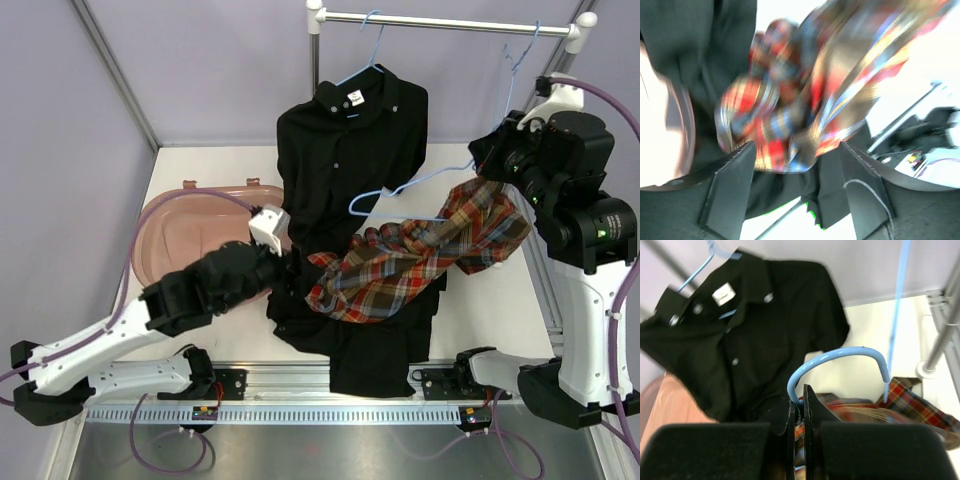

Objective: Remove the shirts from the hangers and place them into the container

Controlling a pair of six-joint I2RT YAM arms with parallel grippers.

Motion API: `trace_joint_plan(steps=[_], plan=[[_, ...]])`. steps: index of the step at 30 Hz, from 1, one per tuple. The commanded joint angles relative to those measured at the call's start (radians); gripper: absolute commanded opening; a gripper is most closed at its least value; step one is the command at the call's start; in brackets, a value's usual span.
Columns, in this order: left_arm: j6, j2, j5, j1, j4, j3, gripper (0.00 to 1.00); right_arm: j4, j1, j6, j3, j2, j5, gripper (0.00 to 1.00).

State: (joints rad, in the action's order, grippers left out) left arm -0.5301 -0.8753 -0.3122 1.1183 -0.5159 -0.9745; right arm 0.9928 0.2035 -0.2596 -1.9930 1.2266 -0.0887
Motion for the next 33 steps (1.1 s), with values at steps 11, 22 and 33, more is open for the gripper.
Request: trace_joint_plan(steps=[11,22,33], plan=[[0.279,-0.114,0.211,0.006,-0.022,-0.409,0.77,-0.062,0.149,0.068,0.184,-0.059,0.083,0.0],[0.277,-0.166,0.277,0.008,0.017,-0.438,0.78,-0.04,0.217,0.082,0.174,-0.026,0.053,0.0],[0.289,-0.131,0.26,0.008,0.033,-0.418,0.79,-0.054,0.261,0.08,0.207,-0.021,0.001,0.0]])
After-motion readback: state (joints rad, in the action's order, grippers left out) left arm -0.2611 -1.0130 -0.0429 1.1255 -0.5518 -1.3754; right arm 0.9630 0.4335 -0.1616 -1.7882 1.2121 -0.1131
